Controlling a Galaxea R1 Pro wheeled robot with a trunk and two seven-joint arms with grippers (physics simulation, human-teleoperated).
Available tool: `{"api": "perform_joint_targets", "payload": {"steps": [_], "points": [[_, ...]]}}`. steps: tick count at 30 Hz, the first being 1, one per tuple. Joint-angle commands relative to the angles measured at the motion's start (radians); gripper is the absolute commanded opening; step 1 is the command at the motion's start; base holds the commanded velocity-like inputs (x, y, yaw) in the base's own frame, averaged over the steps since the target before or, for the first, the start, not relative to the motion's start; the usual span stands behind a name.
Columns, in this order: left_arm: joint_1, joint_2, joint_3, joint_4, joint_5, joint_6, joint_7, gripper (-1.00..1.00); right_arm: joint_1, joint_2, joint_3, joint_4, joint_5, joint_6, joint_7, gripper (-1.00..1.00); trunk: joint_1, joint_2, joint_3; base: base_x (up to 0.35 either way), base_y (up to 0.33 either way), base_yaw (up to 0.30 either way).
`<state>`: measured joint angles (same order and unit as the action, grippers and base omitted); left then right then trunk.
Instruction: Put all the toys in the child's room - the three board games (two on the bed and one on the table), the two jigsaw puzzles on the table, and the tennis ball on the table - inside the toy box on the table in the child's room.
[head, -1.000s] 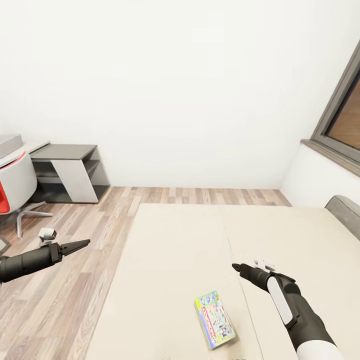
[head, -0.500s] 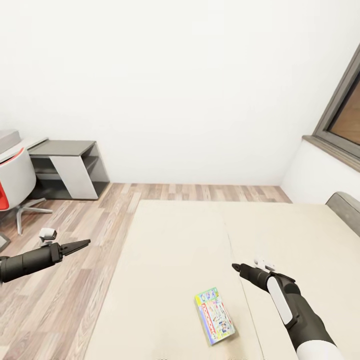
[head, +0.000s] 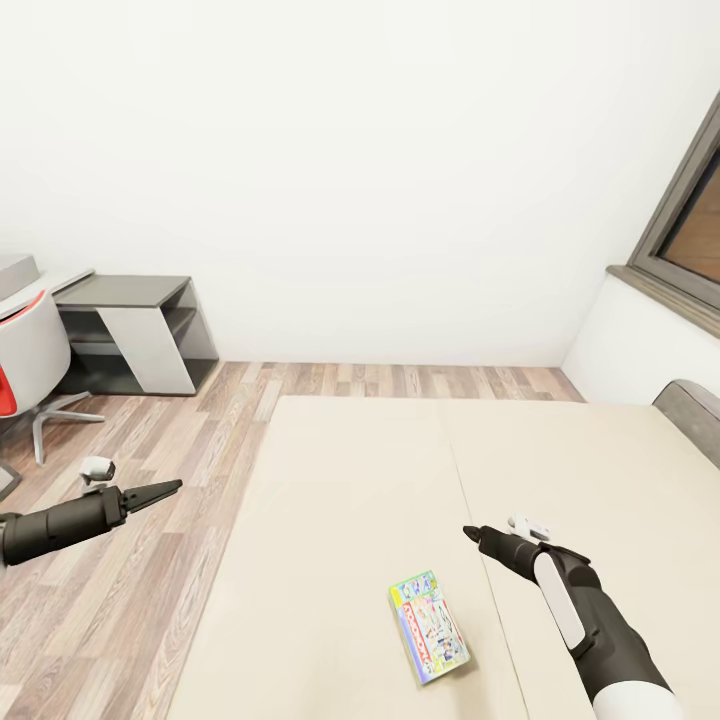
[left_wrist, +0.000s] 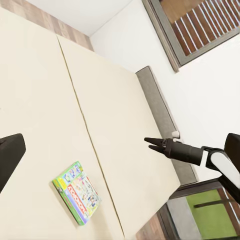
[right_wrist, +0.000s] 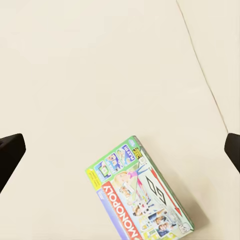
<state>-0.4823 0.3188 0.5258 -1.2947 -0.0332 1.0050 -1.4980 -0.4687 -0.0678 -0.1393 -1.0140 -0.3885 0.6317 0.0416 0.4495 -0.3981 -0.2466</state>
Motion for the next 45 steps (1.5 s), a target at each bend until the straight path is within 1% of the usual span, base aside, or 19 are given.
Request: {"api": "perform_joint_targets", "payload": {"steps": [1,11,16,20,21,23,25,26,31,33,37,40,42,45], "points": [[-0.001,0.0,0.001,0.0,-0.004,0.011,-0.005,1.0,-0.001,0.0,-0.002,-0.001,0.001,0.005,0.004,1.0,0.001,-0.002,-0.002,0.0,0.0,0.0],[-0.001,0.0,0.0,0.0,-0.003,0.011,-0.006,1.0,-0.001,0.003,0.0,-0.001,0.001,0.009,-0.007,1.0,0.001,-0.002,-0.002,0.0,0.0,0.0],[-0.001,-0.001,0.0,0.0,-0.002,0.011,-0.007,1.0,-0.009,0.003,0.016,0.011,0.001,0.015,-0.013,1.0,0.001,-0.002,-0.002,0.0,0.0,0.0],[-0.001,-0.001,0.0,0.0,-0.002,0.011,-0.007,1.0,-0.056,0.003,0.047,0.079,0.016,0.014,-0.067,1.0,0.001,-0.002,-0.002,0.0,0.0,0.0],[-0.001,-0.001,0.0,0.0,-0.002,0.011,-0.007,1.0,-0.074,0.003,0.06,0.118,0.022,0.009,-0.091,1.0,0.001,-0.002,-0.002,0.0,0.0,0.0],[-0.001,-0.001,0.0,0.0,-0.002,0.011,-0.007,1.0,-0.093,0.003,0.069,0.159,0.025,0.006,-0.109,1.0,0.001,-0.002,-0.002,0.0,0.0,0.0],[-0.001,-0.001,0.0,0.0,-0.002,0.011,-0.007,1.0,-0.125,0.003,0.079,0.23,0.028,-0.001,-0.128,1.0,0.001,-0.002,-0.002,0.0,0.0,0.0],[-0.001,-0.001,0.0,0.0,-0.002,0.011,-0.007,1.0,-0.134,0.003,0.083,0.251,0.029,-0.011,-0.132,1.0,0.001,-0.002,-0.002,0.0,0.0,0.0],[-0.001,-0.001,-0.007,0.0,-0.002,0.011,-0.007,1.0,-0.144,0.003,0.094,0.277,0.029,-0.063,-0.136,1.0,0.001,-0.002,-0.002,0.0,0.0,0.0],[-0.001,-0.001,-0.017,0.0,-0.002,0.011,-0.007,1.0,-0.146,0.006,0.112,0.283,0.029,-0.081,-0.136,1.0,0.001,-0.002,-0.002,0.0,0.0,0.0],[-0.001,-0.001,-0.023,0.0,-0.002,0.012,-0.008,1.0,-0.15,0.019,0.136,0.286,0.029,-0.09,-0.14,1.0,0.001,-0.002,-0.002,0.0,0.0,0.0],[-0.001,0.0,-0.025,0.0,-0.001,0.012,-0.009,1.0,-0.153,0.025,0.141,0.286,0.026,-0.092,-0.143,1.0,0.001,-0.002,-0.003,0.0,0.0,0.0],[-0.001,0.0,-0.026,0.0,-0.001,0.012,-0.009,1.0,-0.166,0.032,0.145,0.288,0.021,-0.092,-0.145,1.0,0.001,-0.002,-0.004,0.0,0.0,0.0],[-0.001,-0.001,-0.026,0.0,-0.001,0.012,-0.008,1.0,-0.192,0.035,0.146,0.295,0.024,-0.093,-0.144,1.0,0.001,-0.002,-0.009,0.0,0.0,0.0]]}}
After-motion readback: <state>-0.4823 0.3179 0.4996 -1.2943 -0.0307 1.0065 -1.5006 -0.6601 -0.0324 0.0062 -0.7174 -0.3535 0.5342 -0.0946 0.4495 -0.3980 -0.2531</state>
